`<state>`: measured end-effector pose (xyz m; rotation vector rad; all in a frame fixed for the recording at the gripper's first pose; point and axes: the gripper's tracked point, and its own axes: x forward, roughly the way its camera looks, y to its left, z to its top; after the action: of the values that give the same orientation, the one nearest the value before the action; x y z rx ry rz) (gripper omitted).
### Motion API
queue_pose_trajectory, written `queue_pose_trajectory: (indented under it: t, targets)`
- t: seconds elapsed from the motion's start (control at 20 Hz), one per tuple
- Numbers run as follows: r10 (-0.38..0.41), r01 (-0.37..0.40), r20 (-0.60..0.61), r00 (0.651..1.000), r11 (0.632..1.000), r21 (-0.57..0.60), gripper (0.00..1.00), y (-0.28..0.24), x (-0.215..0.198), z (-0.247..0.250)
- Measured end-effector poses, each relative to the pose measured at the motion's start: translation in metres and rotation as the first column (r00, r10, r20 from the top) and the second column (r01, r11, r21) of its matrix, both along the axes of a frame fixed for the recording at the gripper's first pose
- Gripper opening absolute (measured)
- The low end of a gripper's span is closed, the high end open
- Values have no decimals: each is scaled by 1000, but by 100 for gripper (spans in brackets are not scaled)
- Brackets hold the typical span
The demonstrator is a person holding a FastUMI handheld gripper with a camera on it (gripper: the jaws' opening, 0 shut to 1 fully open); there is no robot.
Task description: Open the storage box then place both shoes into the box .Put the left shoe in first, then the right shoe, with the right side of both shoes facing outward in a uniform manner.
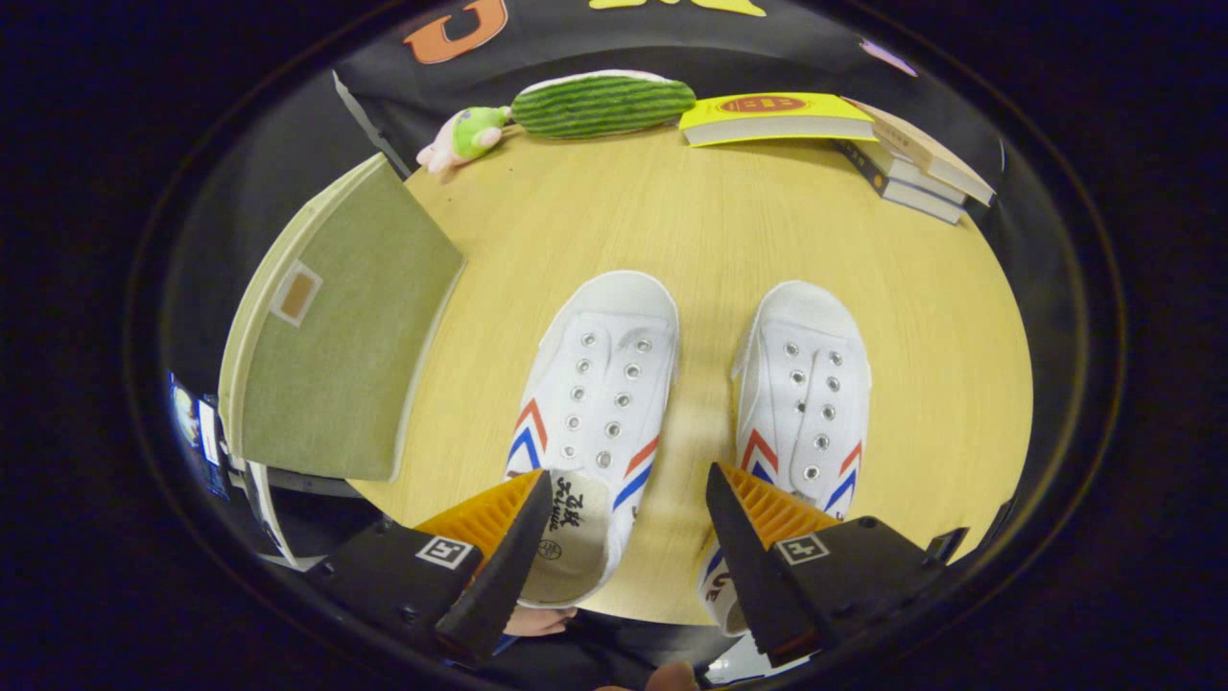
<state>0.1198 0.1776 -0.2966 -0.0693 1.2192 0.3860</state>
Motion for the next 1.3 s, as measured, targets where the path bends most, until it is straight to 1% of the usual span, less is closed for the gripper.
queue_pose_trajectory:
  t: [0.25,0.35,0.4,0.5,0.55,0.6,0.65,0.75,0.85,0.9,0.95,1.1,1.2,1.3]
  targets:
    - [-3,5,-73,997,1000,30,92,11,0,-19]
    - [-4,7,-77,997,999,35,86,13,0,-18]
    - [8,-3,-80,997,998,65,83,21,0,-23]
    - [-26,35,-116,993,997,76,53,25,-7,-21]
    - [-30,39,-116,993,996,75,49,25,-6,-20]
    - [-43,52,-114,993,995,79,43,25,-5,-19]
    - [-53,62,-113,992,994,84,41,26,-5,-18]
    - [-67,79,-109,992,992,103,31,24,-5,-13]
    - [-126,145,-133,983,978,150,11,23,-5,-13]
    - [-142,168,-153,978,971,171,7,23,-7,-15]
    - [-173,206,-170,970,958,198,6,24,-7,-12]
    - [-228,282,-210,951,916,286,6,30,-10,-1]
    - [-247,310,-221,944,894,323,6,35,-14,9]
    - [-256,320,-215,942,877,357,6,40,-18,23]
